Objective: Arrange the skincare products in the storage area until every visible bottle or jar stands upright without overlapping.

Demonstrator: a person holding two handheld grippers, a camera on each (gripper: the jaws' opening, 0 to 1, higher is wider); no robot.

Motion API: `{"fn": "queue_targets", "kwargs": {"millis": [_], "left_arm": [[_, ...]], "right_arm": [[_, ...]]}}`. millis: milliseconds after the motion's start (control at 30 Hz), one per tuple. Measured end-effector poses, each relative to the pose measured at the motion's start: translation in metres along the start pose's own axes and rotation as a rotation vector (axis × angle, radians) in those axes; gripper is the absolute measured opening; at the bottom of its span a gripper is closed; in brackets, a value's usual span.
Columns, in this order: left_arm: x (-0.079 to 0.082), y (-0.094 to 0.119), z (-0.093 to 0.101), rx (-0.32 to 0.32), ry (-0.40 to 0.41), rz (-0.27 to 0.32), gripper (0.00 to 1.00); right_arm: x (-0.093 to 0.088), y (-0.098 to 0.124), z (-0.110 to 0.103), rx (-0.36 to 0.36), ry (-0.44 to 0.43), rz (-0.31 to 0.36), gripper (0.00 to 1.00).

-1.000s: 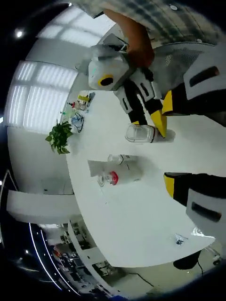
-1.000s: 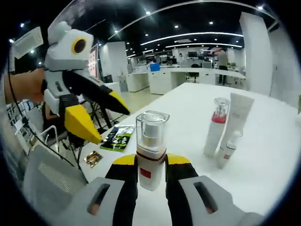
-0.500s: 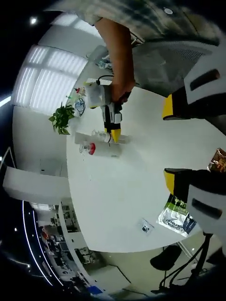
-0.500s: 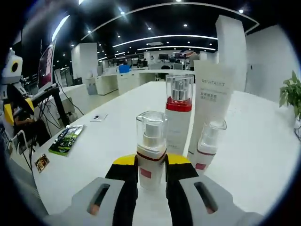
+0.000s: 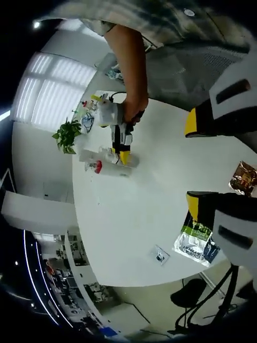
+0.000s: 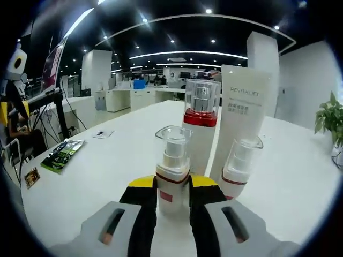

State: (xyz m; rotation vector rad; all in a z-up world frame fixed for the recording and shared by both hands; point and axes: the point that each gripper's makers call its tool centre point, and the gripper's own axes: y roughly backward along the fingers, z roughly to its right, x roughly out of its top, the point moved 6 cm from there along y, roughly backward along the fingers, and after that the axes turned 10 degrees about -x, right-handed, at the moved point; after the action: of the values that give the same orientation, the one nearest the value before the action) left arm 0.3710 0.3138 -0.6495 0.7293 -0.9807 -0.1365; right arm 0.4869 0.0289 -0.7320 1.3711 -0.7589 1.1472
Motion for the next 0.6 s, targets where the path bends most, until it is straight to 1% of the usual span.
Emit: {"fn": "queue_targets", "kwargs": {"millis": [133, 200, 267, 333, 367, 433, 500, 600], "left_arm": [[0.010, 0.000, 0.001, -0.010, -0.020, 0.017, 0.42], [0.012, 0.000, 0.003, -0.013, -0.025, 0.023, 0.42], [0.012, 0.000, 0.003, -0.015, -0.032, 0.022, 0.42], [0.010, 0.000, 0.005, -0.016, -0.037, 0.021, 0.42], [0.009, 0.001, 0.006, -0.017, -0.038, 0.019, 0.42], [0.006, 0.001, 0.007, -0.017, -0.040, 0.015, 0.42], [0.004, 0.001, 0.009, -0.019, -0.044, 0.014, 0.42], [0.003, -0.003, 0.011, -0.029, -0.038, 0.011, 0.44]], "right_arm": [[0.003, -0.006, 0.004, -0.008, -0.017, -0.029, 0.21], [0.004, -0.010, 0.005, -0.011, -0.019, -0.042, 0.21], [0.005, -0.011, 0.005, -0.011, -0.021, -0.057, 0.21], [0.000, -0.010, 0.004, -0.009, -0.023, -0.108, 0.22], [-0.002, -0.009, 0.004, -0.011, -0.030, -0.114, 0.23], [-0.004, -0.005, 0.004, -0.015, -0.041, -0.127, 0.26], [-0.007, 0.003, 0.001, -0.016, -0.046, -0.143, 0.26], [-0.010, 0.019, -0.003, -0.014, -0.079, -0.178, 0.26]]}}
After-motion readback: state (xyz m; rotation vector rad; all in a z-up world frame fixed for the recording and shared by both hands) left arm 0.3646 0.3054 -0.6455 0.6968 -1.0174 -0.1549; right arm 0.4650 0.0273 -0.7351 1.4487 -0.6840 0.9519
